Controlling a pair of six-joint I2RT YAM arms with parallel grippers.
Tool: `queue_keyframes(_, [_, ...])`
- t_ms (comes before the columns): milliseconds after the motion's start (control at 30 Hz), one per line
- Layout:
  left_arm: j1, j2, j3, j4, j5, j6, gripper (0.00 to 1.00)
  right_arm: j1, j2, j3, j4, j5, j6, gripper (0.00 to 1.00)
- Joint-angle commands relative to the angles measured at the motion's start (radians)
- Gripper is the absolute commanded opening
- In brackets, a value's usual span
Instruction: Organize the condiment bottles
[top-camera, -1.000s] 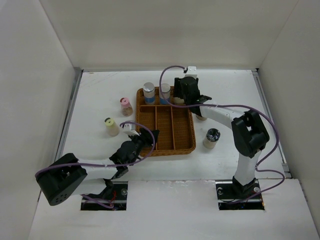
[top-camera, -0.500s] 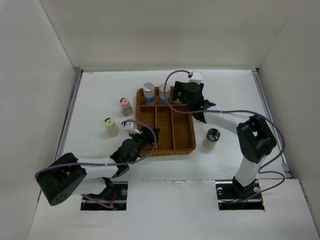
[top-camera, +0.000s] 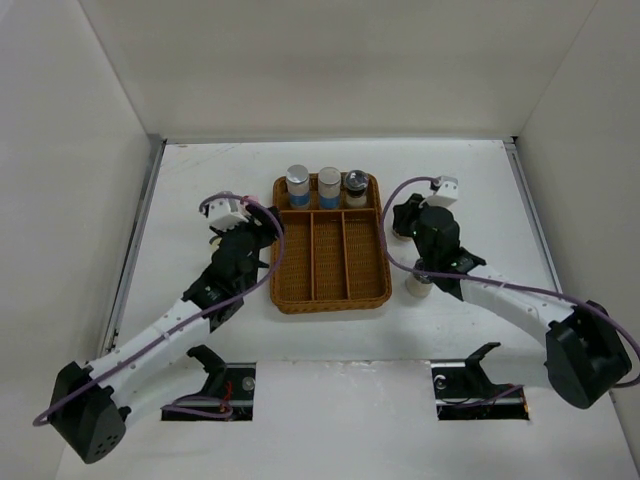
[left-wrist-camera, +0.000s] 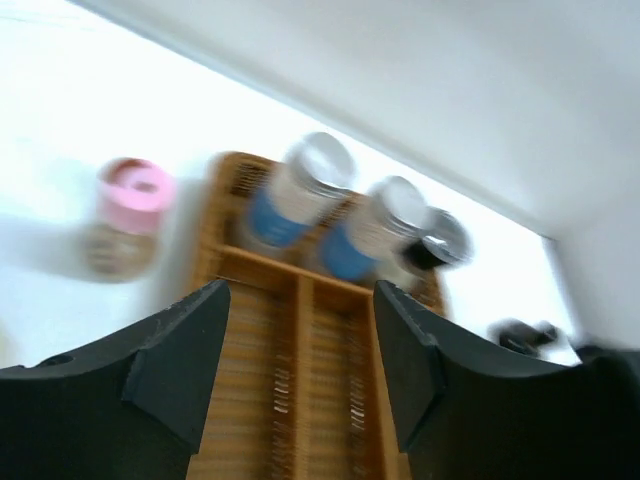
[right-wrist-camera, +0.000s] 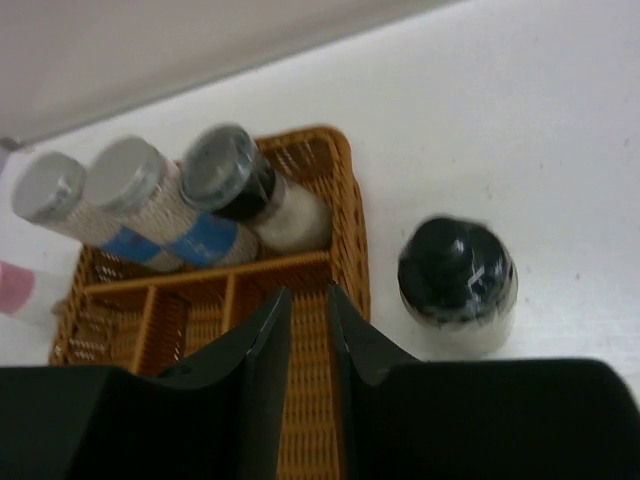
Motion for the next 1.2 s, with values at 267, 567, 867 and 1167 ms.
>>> queue_keyframes(267, [0.254,0.379,0.311,-0.256,0.116,0.137,0.69,0.039,-0.049,-0.155,0.233,-0.030,0.044,0.43])
queue_keyframes(567, [0.372,0.558,0.397,-0.242,0.208,0.112,0.69,0.038,-0.075,-0.184,0.273,-0.001,0.041,0.55])
queue_keyframes(867, [0.366,0.683,0.437,-0.190,0.178,0.137,0.62,0.033,-0.044,-0.173,0.268,-0.004,0.038,0.56])
queue_keyframes(1167, [0.345,0.720,0.438,-0.128,0.044,0.212,0.39,0.031,-0.047,-0.172,0.260,-0.003,0.032,0.57])
